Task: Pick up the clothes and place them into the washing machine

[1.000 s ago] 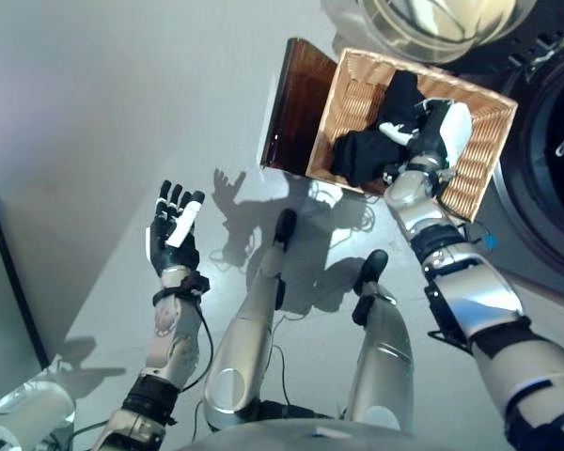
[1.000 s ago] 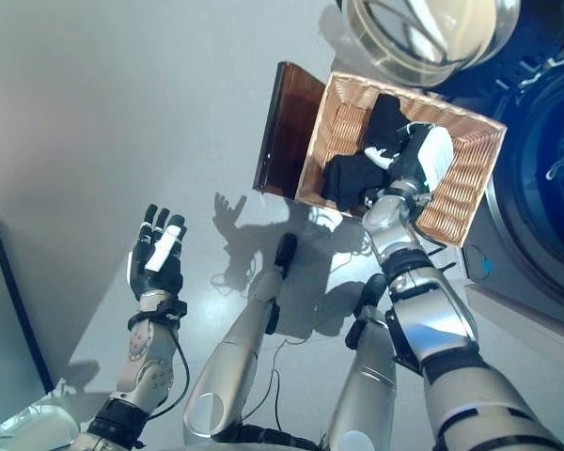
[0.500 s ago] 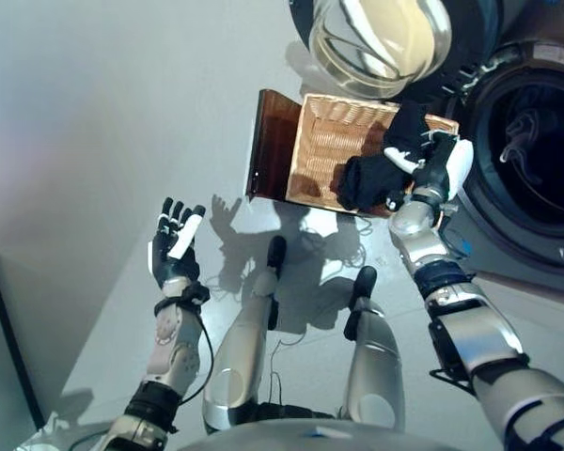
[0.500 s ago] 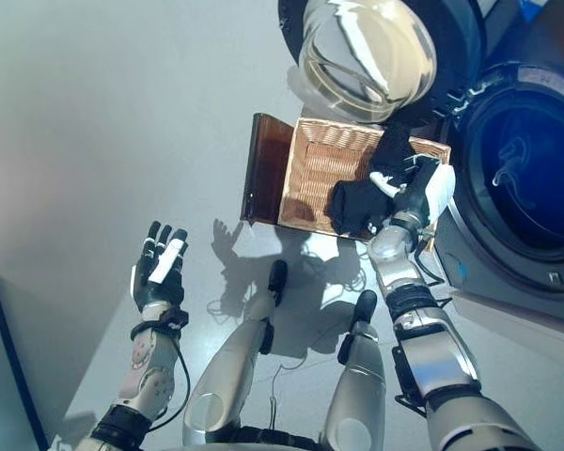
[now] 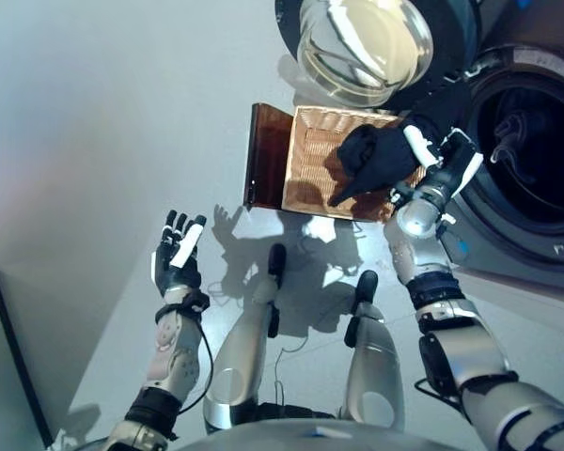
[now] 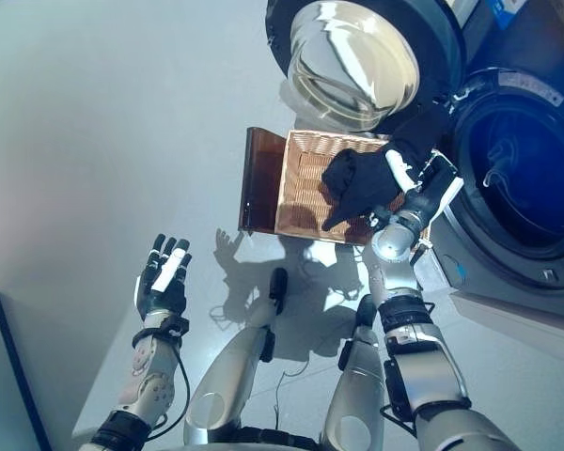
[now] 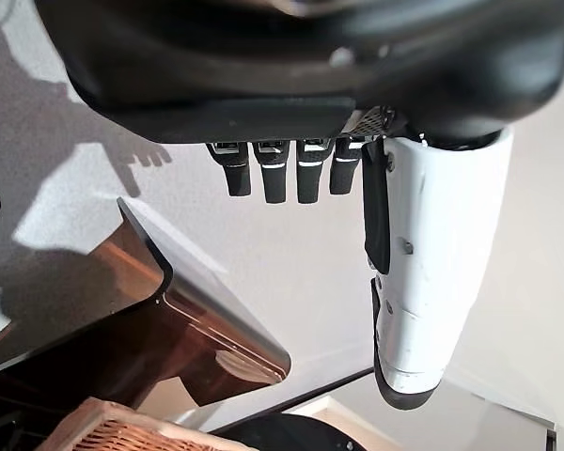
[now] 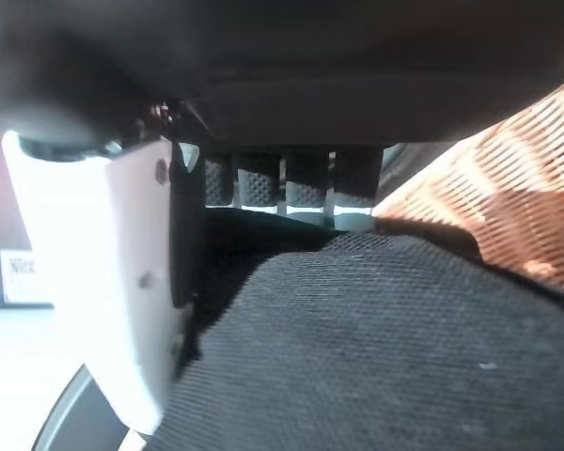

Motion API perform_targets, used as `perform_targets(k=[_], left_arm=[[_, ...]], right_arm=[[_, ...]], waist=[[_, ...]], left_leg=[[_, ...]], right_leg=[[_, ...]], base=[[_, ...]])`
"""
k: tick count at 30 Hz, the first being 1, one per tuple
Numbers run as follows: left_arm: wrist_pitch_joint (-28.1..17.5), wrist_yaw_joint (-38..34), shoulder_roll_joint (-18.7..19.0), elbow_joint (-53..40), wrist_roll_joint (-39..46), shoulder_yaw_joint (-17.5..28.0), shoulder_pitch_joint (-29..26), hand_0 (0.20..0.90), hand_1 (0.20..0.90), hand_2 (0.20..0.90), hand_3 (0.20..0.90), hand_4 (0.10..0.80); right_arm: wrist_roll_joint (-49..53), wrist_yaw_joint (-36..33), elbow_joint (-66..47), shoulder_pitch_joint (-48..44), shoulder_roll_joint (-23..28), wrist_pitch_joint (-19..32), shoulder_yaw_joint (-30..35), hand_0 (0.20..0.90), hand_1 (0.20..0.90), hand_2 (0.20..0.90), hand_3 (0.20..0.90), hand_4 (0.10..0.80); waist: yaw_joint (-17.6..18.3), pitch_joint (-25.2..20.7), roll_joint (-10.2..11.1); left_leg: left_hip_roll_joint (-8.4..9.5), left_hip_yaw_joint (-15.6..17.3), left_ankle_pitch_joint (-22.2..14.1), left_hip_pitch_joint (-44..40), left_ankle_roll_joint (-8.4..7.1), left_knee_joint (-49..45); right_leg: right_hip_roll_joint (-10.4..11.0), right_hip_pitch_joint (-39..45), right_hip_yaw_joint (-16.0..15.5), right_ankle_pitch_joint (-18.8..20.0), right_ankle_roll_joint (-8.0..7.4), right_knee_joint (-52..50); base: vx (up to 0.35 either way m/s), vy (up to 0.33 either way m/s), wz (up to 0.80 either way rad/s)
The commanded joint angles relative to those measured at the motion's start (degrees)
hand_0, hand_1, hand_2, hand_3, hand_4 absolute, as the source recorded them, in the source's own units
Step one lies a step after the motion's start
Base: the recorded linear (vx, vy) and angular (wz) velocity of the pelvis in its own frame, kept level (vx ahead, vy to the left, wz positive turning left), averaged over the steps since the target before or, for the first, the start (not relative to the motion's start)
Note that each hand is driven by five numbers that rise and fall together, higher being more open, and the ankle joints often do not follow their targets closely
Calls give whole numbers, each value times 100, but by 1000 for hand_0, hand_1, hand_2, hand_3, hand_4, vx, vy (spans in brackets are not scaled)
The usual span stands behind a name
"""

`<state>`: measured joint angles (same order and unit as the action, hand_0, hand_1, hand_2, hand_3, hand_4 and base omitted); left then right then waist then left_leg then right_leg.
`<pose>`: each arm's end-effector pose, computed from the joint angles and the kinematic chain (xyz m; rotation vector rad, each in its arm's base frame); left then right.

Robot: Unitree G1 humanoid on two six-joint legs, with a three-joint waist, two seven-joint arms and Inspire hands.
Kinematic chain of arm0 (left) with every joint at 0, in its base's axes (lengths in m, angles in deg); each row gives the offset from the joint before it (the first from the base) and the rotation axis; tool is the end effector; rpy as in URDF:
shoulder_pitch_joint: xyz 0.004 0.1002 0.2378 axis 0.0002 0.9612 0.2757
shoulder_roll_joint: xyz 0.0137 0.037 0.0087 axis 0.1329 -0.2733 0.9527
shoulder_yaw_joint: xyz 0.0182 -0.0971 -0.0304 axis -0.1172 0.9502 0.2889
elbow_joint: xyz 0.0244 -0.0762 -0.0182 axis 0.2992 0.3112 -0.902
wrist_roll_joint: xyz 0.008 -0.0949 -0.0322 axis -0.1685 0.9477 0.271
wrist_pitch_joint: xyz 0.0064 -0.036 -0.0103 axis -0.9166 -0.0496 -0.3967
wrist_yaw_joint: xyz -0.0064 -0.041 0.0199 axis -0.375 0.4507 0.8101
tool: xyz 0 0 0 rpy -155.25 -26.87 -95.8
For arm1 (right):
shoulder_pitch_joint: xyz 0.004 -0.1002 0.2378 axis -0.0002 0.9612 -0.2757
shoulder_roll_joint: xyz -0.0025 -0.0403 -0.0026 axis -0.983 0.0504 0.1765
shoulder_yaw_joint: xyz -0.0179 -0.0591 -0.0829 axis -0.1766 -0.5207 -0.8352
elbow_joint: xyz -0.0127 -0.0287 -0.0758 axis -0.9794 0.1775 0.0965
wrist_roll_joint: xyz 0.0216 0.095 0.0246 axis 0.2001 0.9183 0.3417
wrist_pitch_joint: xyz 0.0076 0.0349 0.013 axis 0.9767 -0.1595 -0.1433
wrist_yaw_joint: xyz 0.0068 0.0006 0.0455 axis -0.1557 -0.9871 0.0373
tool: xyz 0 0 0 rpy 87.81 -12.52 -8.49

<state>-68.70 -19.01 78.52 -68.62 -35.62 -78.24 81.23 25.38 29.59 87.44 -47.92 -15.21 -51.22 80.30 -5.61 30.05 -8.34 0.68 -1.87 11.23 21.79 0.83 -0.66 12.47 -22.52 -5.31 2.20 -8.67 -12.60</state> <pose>0.1949 0.1649 0.0003 -0.6265 0.0740 0.3504 0.3183 -0.1873 0.1208 0.3049 -0.2468 -0.6821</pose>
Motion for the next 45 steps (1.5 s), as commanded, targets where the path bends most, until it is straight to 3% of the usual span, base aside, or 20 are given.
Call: perform_targets(k=[1, 14, 21, 33, 45], left_arm=[[-268, 151, -102, -220, 27, 243, 261, 900, 900, 900, 900, 800], [-194, 267, -206, -103, 120, 92, 352, 900, 900, 900, 900, 800], [-192, 349, -210, -77, 149, 7, 331, 900, 900, 900, 900, 800], [-187, 541, -192, 18, 221, -241, 328, 900, 900, 900, 900, 800], [-190, 588, -185, 132, 288, -496, 115, 900, 900, 900, 900, 800]], right_arm=[[204, 128, -825, -47, 367, 909, 386, 200, 200, 200, 200, 300], [1273, 150, -451, 54, 332, 1356, 973, 200, 200, 200, 200, 300], [1747, 135, 307, -283, 825, 1438, 1335, 200, 200, 200, 200, 300], [2235, 402, 1712, -1738, 1998, 1151, 977, 200, 200, 200, 200, 300], [2743, 749, 2484, -2905, 2460, 1089, 437, 200, 200, 200, 200, 300]], waist=[[69, -470, -211], [305, -454, -477], [395, -467, -630], [382, -345, -818], [270, -346, -918]], left_leg=[[197, 153, -459, 45, -258, -301], [190, 363, -502, -4, -268, -277], [209, 449, -532, -21, -259, -244], [206, 624, -480, 58, -289, -179], [184, 665, -399, 158, -330, -66]], right_leg=[[13, 38, -65, -272, 136, -118], [-23, -70, 175, -272, 149, -105], [-28, -161, 294, -272, 144, -116], [-50, -436, 443, -271, 157, -206], [-78, -692, 468, -312, 181, -350]], base=[[-16, -5, -10], [-9, -6, -11], [3, 1, -5], [-8, -12, -13], [3, -12, -2]])
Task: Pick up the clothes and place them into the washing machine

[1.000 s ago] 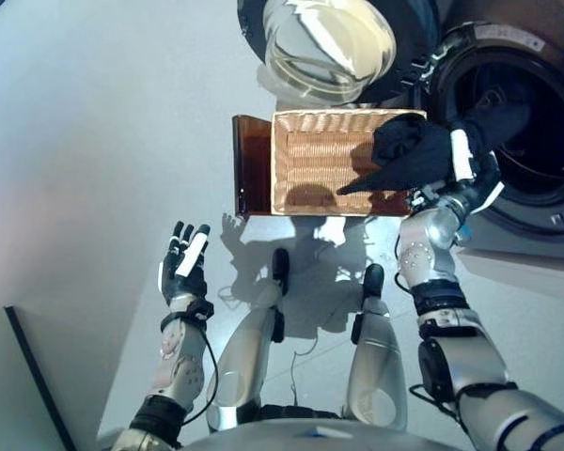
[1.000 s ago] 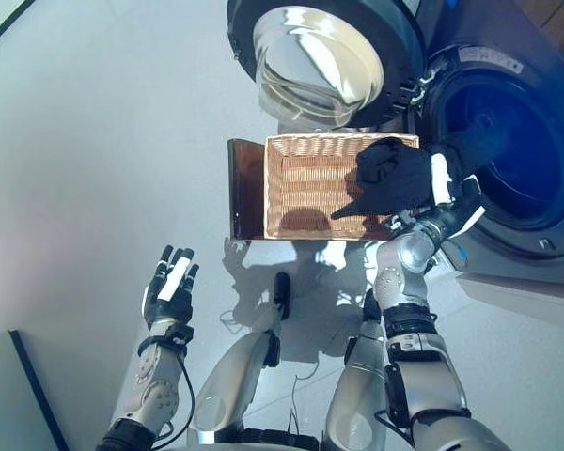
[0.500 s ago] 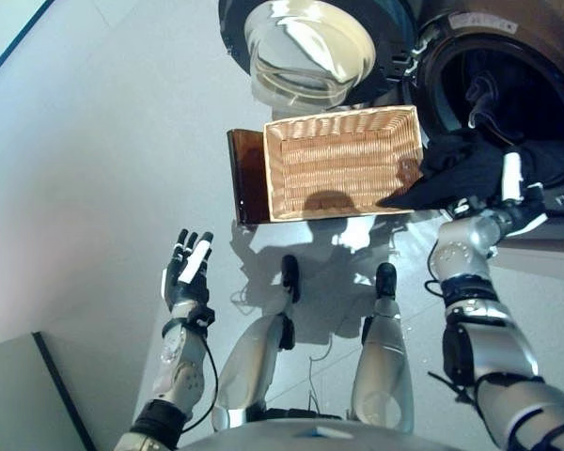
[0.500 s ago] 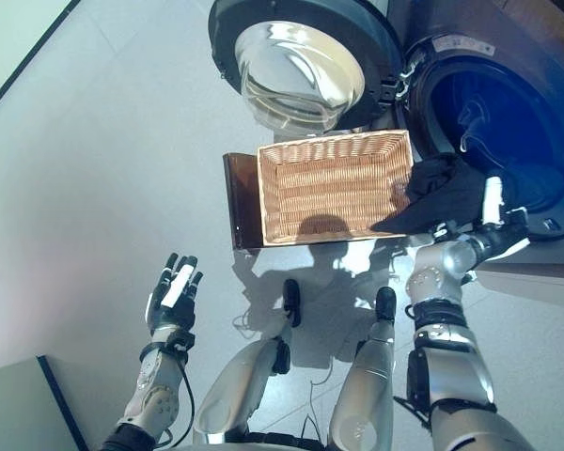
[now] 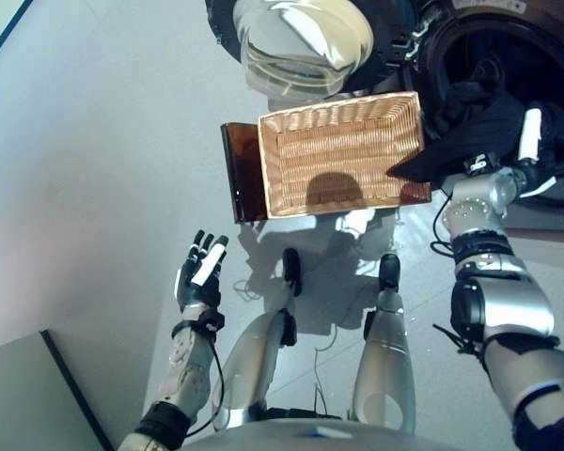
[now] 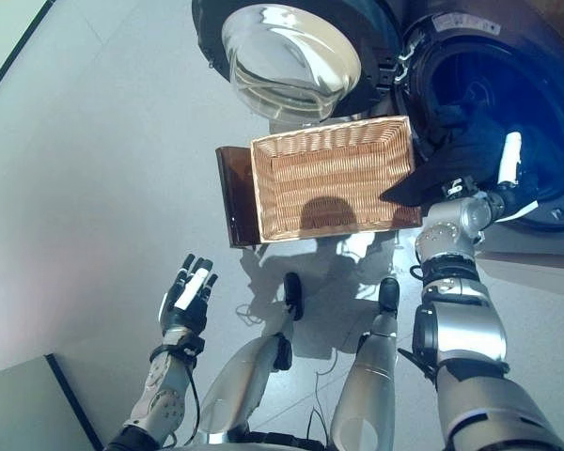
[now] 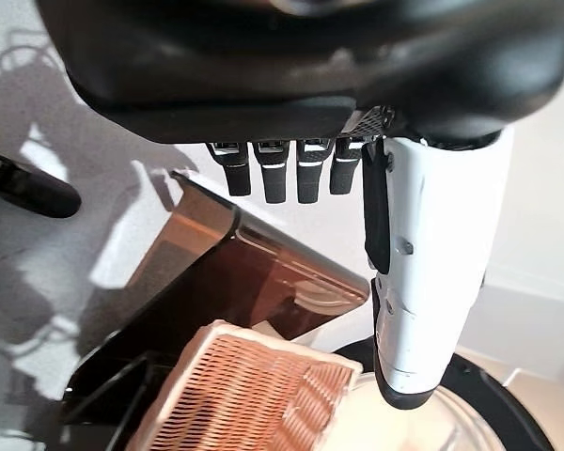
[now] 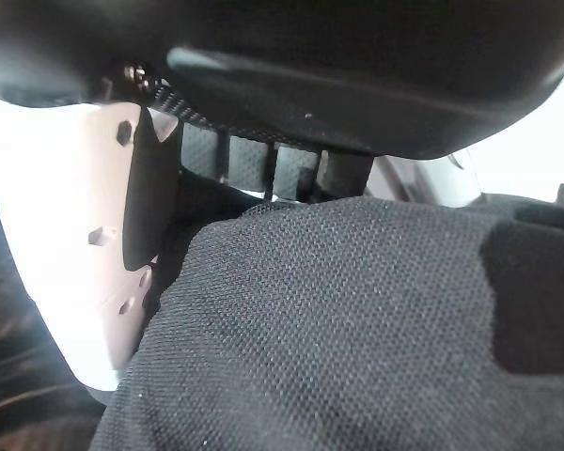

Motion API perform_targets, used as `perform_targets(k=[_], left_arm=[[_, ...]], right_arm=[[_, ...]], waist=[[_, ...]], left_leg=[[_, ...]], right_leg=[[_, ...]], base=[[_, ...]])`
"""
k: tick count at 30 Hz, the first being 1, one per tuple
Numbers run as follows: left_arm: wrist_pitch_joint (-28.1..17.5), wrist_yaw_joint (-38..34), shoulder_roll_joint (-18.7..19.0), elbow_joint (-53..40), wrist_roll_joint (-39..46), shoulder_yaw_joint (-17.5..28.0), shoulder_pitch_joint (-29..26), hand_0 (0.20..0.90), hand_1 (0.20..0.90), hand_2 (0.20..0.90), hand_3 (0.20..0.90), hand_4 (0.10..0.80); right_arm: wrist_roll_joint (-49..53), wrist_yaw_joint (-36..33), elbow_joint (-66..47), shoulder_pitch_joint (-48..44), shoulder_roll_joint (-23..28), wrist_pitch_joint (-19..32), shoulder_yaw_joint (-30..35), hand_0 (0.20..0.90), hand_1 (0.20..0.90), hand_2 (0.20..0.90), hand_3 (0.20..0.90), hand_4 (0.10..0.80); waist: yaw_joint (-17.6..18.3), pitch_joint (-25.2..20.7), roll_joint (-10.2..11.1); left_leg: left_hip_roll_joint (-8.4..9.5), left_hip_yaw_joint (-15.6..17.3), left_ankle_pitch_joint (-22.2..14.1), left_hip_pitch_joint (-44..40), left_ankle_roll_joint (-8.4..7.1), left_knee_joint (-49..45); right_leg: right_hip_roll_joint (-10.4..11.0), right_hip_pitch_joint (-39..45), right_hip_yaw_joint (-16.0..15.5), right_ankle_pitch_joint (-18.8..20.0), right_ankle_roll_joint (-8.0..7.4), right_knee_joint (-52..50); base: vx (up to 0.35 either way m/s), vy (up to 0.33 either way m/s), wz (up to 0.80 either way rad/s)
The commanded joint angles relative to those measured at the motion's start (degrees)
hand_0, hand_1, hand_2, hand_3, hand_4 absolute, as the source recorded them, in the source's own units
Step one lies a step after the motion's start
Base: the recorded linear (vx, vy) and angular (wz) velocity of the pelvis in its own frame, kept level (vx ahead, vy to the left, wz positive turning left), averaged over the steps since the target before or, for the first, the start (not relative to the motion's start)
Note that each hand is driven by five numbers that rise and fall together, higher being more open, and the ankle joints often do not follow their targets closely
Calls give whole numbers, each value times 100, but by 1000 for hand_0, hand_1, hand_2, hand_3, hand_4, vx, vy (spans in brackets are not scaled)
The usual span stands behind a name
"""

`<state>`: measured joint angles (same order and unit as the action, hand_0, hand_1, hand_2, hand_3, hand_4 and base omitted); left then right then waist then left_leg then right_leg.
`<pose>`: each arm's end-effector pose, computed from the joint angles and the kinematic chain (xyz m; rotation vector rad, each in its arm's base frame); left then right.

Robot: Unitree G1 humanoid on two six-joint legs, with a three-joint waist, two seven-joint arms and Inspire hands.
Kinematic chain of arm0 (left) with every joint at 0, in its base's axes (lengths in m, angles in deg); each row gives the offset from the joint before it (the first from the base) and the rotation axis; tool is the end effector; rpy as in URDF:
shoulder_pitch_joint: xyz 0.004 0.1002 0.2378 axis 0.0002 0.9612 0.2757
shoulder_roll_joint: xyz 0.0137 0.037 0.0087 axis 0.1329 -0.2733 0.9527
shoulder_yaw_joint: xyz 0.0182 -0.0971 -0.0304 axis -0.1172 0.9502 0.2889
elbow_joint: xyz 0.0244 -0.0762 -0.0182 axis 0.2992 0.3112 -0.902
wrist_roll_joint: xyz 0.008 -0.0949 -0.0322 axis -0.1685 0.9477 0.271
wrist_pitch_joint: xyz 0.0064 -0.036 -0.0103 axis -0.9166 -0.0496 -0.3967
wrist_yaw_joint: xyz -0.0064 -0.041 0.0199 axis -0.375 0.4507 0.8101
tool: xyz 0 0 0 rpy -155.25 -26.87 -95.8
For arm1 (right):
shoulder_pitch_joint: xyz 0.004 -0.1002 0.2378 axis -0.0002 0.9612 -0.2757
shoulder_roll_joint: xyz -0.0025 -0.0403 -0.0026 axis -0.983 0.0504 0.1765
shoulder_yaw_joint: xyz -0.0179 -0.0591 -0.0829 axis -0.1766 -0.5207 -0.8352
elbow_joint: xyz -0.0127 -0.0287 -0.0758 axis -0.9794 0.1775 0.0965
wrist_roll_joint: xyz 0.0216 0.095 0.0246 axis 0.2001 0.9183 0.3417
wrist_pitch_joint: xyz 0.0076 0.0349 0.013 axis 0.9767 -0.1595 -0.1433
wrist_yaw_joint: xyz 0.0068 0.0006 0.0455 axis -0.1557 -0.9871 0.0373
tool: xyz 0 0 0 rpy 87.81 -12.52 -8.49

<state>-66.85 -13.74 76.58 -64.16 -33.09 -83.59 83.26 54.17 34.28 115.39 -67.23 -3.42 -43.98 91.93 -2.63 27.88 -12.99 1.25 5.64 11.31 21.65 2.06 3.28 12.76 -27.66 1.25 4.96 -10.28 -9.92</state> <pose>0.1777 0.1450 -0.0239 -0.6575 0.2271 0.2416 0.3404 -0.2756 0.1757 0.8423 -0.2718 -1.0017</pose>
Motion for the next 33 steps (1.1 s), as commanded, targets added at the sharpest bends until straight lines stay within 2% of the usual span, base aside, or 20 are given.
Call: perform_targets(k=[1, 8, 15, 23, 33], left_arm=[[-379, 64, 5, -320, 47, 32, -93, 900, 900, 900, 900, 800], [-402, 102, 54, -452, 77, -86, -173, 900, 900, 900, 900, 800], [-420, 124, 91, -727, 127, -210, -177, 900, 900, 900, 900, 800], [-451, 190, 145, -1131, 144, -407, -199, 900, 900, 900, 900, 800], [-503, 145, 174, -1315, 117, -494, -309, 900, 900, 900, 900, 800]], right_arm=[[-129, 299, -244, -1079, 1325, 340, -780, 200, 200, 200, 200, 300], [86, 370, 48, -1764, 1481, 328, -1066, 200, 200, 200, 200, 300], [556, 446, 248, -2389, 1667, 448, -1136, 200, 200, 200, 200, 300], [819, 423, 578, -3113, 2318, 396, -1451, 200, 200, 200, 200, 300], [1038, 334, 643, -3695, 2877, 538, -1859, 200, 200, 200, 200, 300]], waist=[[-45, -142, -458], [-166, -156, -536], [-274, -108, -741], [-445, -34, -1089], [-456, 36, -1184]], left_leg=[[125, -97, -405, 178, -454, -447], [135, -133, -386, 258, -465, -434], [206, -133, -393, 390, -480, -451], [278, -132, -311, 752, -514, -475], [331, -41, -334, 1304, -574, -751]], right_leg=[[-112, -196, -191, -595, 344, -626], [-101, -340, -218, -655, 361, -755], [-26, -603, -158, -819, 364, -1001], [62, -1228, -29, -998, 372, -1467], [69, -1871, 188, -1133, 411, -1903]], base=[[0, 0, 0], [7, -8, 2], [4, 0, 3], [-23, -13, 11], [-16, -16, 8]])
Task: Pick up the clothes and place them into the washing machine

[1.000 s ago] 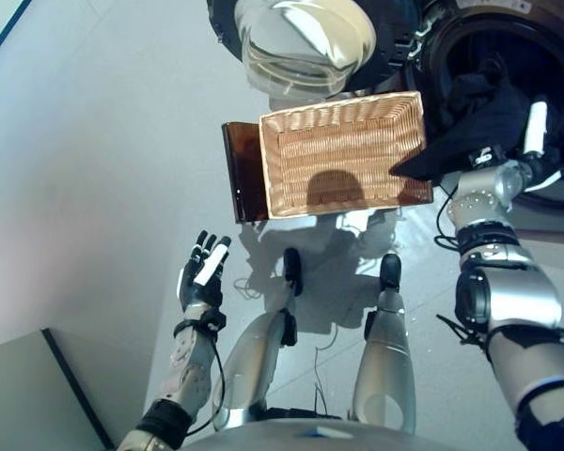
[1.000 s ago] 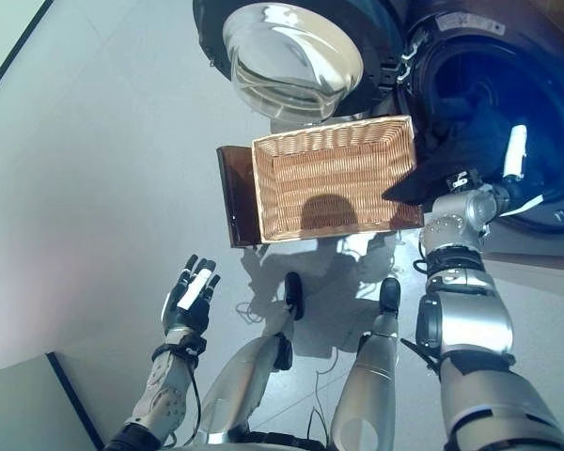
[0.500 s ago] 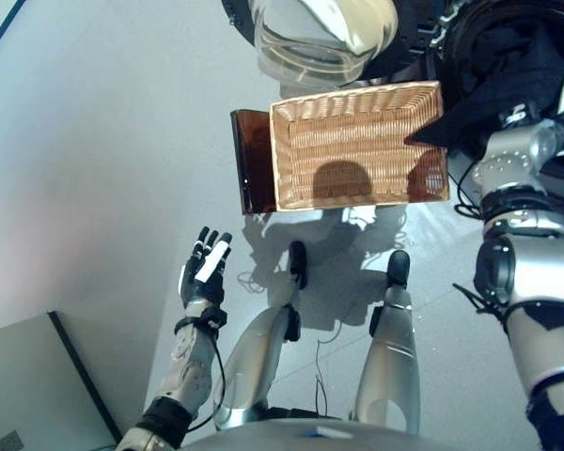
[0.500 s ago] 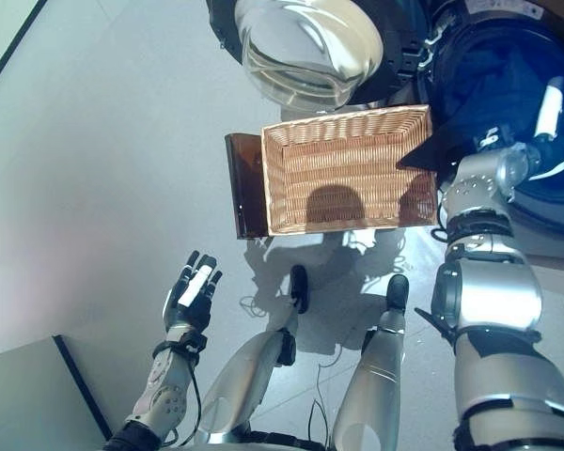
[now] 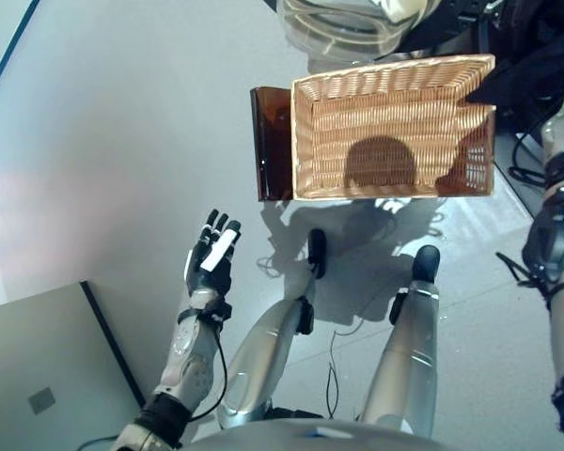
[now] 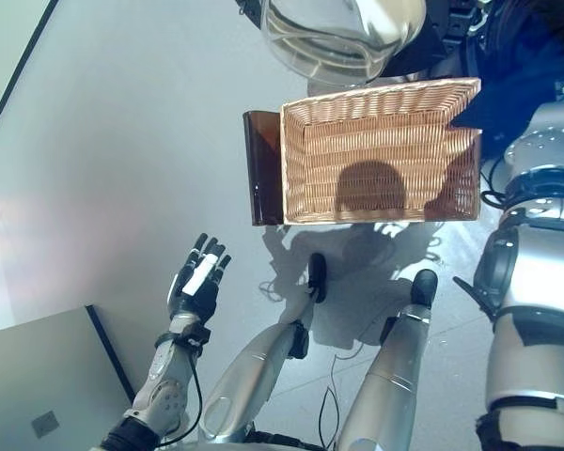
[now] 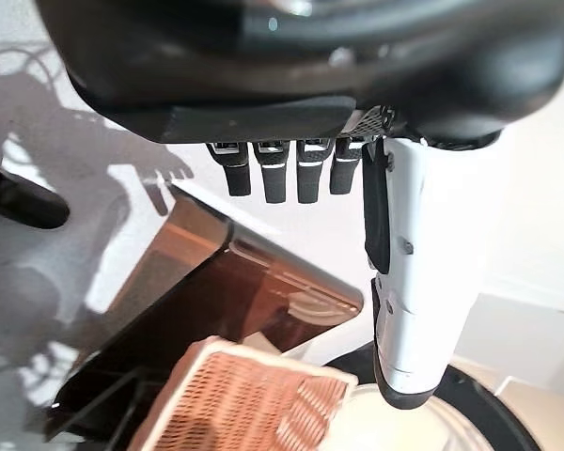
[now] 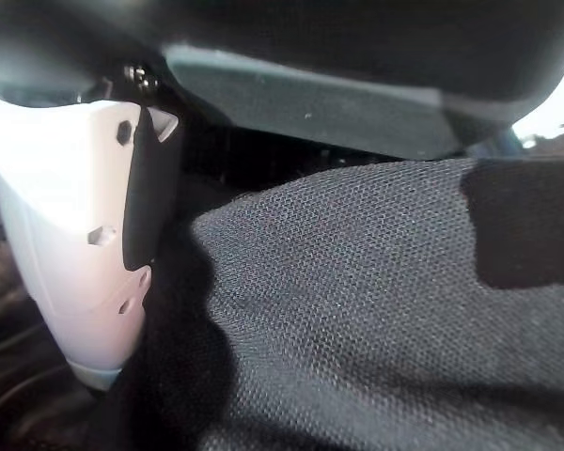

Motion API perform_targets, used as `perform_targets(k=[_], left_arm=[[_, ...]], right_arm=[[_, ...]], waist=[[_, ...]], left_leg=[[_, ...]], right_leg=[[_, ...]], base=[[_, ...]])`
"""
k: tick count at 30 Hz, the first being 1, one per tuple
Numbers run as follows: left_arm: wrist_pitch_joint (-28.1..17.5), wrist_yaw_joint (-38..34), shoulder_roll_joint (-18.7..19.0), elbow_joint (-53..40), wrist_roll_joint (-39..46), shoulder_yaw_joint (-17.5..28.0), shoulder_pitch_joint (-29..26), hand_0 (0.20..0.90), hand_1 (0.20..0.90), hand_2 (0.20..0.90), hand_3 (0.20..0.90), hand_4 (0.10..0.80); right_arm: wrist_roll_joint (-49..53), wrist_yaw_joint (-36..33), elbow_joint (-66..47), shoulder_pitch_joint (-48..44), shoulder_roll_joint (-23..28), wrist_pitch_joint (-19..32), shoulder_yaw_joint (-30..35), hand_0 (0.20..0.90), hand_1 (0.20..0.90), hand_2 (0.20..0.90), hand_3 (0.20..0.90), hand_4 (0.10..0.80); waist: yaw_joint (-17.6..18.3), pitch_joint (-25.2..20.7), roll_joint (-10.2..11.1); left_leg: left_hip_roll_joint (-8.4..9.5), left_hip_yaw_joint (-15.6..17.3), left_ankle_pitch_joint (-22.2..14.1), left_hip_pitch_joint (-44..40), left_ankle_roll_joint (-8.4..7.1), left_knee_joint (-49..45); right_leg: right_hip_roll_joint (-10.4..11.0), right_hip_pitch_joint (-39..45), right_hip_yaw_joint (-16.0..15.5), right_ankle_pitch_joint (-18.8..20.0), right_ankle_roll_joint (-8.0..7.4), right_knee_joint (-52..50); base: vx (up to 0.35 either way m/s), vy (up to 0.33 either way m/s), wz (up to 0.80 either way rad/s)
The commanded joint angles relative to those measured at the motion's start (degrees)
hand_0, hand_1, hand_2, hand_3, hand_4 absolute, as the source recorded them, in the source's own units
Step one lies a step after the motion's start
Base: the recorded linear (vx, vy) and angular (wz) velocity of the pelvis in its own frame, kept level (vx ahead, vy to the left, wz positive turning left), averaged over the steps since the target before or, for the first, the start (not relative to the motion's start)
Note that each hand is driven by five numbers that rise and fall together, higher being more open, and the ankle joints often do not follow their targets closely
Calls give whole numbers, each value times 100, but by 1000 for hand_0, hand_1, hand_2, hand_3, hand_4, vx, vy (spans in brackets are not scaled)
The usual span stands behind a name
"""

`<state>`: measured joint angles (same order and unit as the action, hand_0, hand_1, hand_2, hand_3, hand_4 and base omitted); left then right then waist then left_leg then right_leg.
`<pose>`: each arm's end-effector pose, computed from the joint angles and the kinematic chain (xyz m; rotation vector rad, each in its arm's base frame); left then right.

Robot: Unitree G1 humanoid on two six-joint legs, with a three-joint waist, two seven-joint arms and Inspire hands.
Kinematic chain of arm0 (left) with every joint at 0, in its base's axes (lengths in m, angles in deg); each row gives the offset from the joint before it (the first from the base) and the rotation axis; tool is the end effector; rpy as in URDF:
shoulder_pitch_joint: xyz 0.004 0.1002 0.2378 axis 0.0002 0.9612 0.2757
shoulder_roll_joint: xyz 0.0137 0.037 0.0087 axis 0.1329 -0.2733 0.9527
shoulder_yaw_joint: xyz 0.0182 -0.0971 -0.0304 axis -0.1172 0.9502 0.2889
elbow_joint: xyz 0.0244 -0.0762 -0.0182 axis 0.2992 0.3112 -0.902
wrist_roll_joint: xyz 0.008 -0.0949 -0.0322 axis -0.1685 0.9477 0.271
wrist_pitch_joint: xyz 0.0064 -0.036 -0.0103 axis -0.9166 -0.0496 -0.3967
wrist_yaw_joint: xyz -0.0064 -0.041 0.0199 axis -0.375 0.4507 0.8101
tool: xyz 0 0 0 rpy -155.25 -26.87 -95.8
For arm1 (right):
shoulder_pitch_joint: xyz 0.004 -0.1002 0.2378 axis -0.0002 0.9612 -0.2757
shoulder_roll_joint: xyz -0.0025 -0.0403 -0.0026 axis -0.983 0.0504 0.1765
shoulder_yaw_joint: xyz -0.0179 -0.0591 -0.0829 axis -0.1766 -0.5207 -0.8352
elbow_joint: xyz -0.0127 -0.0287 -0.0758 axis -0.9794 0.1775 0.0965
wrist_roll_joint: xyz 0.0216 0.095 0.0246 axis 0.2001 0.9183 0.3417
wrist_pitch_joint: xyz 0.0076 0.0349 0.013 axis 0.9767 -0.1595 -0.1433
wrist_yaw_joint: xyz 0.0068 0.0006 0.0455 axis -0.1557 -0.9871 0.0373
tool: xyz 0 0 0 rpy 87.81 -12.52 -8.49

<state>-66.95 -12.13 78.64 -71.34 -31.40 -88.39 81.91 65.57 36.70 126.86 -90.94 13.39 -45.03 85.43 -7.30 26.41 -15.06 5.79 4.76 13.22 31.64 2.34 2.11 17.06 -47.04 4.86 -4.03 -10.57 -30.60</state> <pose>0.1862 0.1319 -0.0024 -0.6935 0.1425 0.0790 0.3225 -0.3260 0.3110 1.0225 -0.5858 -0.9724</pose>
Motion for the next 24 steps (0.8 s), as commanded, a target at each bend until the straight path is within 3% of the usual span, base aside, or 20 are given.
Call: perform_targets(k=[1, 18, 23, 24], left_arm=[[-503, -39, -29, -608, -60, -11, -179, 900, 900, 900, 900, 800], [-587, -211, 121, -1329, -82, 163, 29, 900, 900, 900, 900, 800], [-673, -239, 362, -1678, -241, 290, 200, 900, 900, 900, 900, 800], [-670, -246, 328, -1690, -248, 292, 195, 900, 900, 900, 900, 800]], right_arm=[[-135, 58, -482, -1370, 1227, 621, -1272, 200, 200, 200, 200, 300], [-1477, -904, 224, -1793, 2125, -153, -2197, 200, 200, 200, 200, 300], [-3504, -1330, 494, -2012, 2302, -1151, -3481, 200, 200, 200, 200, 300], [-3531, -1353, 494, -2100, 2288, -1184, -3557, 200, 200, 200, 200, 300]], waist=[[20, 198, -977], [130, 339, -991], [87, 339, -878], [92, 339, -896]], left_leg=[[-113, 60, -525, 350, -608, -650], [-121, 248, -534, 985, -585, -757], [-160, 308, -540, 1364, -594, -887], [-161, 320, -549, 1396, -594, -908]], right_leg=[[-378, 17, -146, -239, 447, 138], [-526, -766, 110, -191, 486, -36], [-564, -1134, 141, -146, 515, -121], [-568, -1171, 156, -146, 515, -138]], base=[[0, 0, 0], [-6, -6, 0], [-10, -9, 3], [-20, -18, 8]])
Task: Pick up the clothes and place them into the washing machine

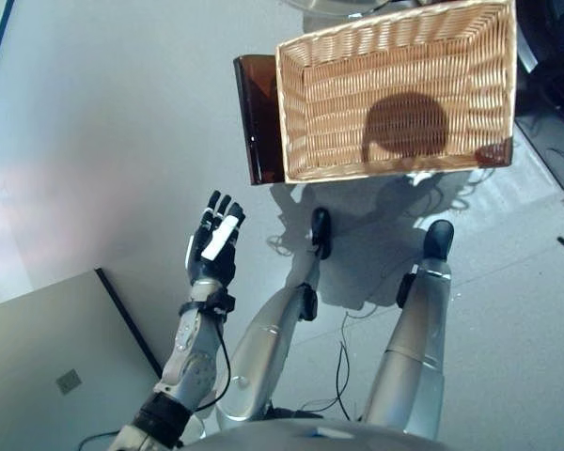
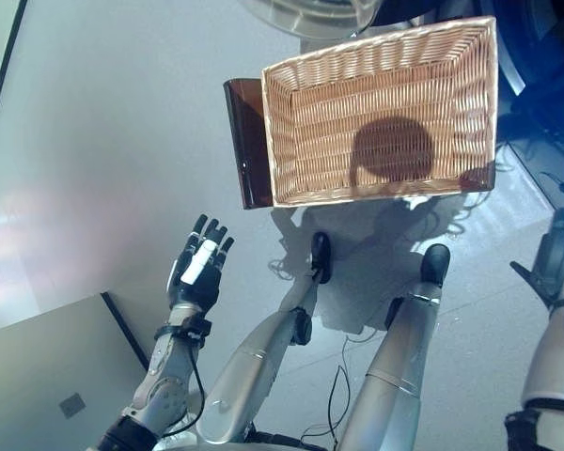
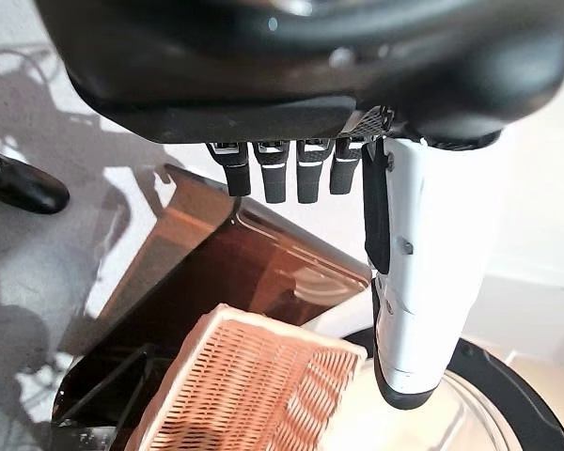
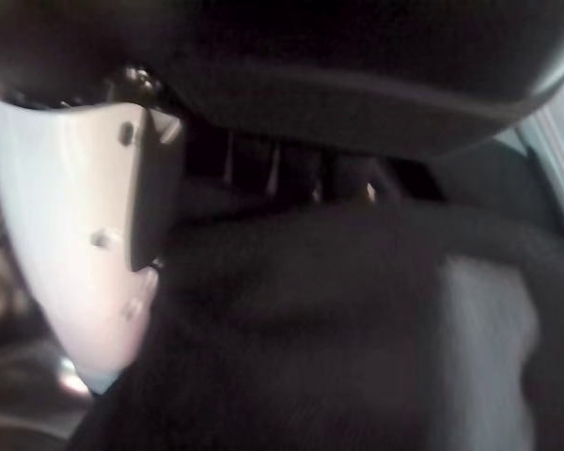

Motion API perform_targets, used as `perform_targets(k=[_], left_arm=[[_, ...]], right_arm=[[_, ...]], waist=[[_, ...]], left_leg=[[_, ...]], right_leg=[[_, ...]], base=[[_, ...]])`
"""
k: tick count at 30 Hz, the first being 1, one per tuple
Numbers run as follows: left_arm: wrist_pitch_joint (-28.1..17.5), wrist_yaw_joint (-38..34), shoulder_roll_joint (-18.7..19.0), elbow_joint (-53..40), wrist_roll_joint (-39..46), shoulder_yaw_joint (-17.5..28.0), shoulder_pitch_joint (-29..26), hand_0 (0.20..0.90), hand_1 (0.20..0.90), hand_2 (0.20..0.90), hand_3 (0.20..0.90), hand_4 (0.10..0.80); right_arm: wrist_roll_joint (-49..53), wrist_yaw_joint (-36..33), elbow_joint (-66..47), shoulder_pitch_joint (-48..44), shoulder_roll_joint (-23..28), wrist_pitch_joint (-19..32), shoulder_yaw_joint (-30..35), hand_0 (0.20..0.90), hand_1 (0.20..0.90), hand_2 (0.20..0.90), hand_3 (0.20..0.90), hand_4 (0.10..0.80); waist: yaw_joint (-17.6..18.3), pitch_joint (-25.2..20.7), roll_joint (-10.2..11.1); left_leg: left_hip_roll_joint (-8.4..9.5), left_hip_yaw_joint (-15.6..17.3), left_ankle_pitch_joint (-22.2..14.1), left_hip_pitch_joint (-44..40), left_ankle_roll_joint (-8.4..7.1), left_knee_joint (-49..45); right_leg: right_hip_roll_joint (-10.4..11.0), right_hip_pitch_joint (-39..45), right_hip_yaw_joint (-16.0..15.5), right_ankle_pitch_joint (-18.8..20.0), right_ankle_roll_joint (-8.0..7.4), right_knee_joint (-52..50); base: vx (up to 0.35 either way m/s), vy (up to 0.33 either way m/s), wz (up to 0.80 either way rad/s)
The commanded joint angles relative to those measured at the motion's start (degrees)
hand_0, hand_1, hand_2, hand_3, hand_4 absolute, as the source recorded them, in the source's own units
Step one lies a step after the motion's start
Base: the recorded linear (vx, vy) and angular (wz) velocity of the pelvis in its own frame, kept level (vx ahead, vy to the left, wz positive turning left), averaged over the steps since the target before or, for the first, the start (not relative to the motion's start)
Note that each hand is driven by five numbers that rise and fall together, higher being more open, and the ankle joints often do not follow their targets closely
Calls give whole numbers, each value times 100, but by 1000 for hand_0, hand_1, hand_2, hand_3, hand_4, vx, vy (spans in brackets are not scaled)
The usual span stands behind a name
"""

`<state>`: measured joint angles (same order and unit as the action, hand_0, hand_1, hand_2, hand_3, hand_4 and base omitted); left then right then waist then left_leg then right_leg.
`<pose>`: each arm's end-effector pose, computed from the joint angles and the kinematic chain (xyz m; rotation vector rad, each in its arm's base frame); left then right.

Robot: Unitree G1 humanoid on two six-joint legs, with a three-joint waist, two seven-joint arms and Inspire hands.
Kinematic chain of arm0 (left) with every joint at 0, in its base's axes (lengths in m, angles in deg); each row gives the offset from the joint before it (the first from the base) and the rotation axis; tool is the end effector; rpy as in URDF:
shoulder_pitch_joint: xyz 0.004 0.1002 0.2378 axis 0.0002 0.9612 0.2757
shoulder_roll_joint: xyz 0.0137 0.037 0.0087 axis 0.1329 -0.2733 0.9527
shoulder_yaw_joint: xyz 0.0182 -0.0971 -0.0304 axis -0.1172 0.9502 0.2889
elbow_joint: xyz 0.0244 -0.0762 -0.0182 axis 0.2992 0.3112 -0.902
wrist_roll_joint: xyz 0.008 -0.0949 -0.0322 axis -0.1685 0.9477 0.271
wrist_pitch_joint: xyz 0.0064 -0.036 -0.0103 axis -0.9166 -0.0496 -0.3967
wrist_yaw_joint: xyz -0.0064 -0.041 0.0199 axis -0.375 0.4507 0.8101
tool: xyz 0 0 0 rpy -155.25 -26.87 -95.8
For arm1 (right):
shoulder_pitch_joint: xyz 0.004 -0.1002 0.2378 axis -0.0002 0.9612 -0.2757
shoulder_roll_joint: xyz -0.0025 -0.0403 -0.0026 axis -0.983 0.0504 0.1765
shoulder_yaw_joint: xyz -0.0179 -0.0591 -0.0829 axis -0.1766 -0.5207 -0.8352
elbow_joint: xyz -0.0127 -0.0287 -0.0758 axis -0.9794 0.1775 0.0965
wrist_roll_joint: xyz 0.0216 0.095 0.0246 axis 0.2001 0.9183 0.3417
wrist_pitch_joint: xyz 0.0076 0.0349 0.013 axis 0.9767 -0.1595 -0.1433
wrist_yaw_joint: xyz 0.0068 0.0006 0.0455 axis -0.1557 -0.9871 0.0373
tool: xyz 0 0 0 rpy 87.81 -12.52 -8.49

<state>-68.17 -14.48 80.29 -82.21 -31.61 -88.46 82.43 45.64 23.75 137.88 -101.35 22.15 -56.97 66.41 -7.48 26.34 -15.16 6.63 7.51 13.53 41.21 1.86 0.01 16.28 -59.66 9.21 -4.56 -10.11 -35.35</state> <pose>0.1895 0.1296 0.0289 -0.7418 -0.0033 0.0312 0.3026 -0.3490 0.3437 0.4387 -0.4361 -1.3357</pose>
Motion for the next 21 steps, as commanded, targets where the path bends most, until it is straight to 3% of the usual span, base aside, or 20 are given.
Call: perform_targets(k=[1, 4, 7, 21], left_arm=[[-561, -40, 210, -644, -296, 360, 153, 900, 900, 900, 900, 800], [-675, -129, 201, -750, -417, 618, 162, 900, 900, 900, 900, 800], [-753, -191, 127, -801, -512, 724, 124, 900, 900, 900, 900, 800], [-791, -328, 38, -740, -588, 821, -204, 900, 900, 900, 900, 800]], right_arm=[[-2108, -127, -554, -1086, 1427, -277, -1940, 200, 200, 200, 200, 300], [-4080, -609, -487, -1462, 1546, -1259, -3132, 200, 200, 200, 200, 300], [-4728, -699, -309, -1924, 1580, -1669, -3820, 200, 200, 200, 200, 300], [-4676, -718, -32, -2972, 1340, -1784, -4510, 200, 200, 200, 200, 300]], waist=[[112, 346, -862], [116, 346, -734], [100, 346, -701], [26, 345, -507]], left_leg=[[-255, 50, -582, 524, -544, -727], [-293, 57, -572, 882, -548, -866], [-297, 63, -571, 1090, -556, -937], [-314, 100, -537, 1314, -610, -965]], right_leg=[[-509, 21, -270, -81, 480, 318], [-565, -328, -234, -47, 516, 177], [-587, -564, -181, -63, 530, 59], [-646, -918, -104, -90, 534, -132]], base=[[-23, -22, 8], [-40, -34, 8], [-23, -13, 15], [5, 2, 3]])
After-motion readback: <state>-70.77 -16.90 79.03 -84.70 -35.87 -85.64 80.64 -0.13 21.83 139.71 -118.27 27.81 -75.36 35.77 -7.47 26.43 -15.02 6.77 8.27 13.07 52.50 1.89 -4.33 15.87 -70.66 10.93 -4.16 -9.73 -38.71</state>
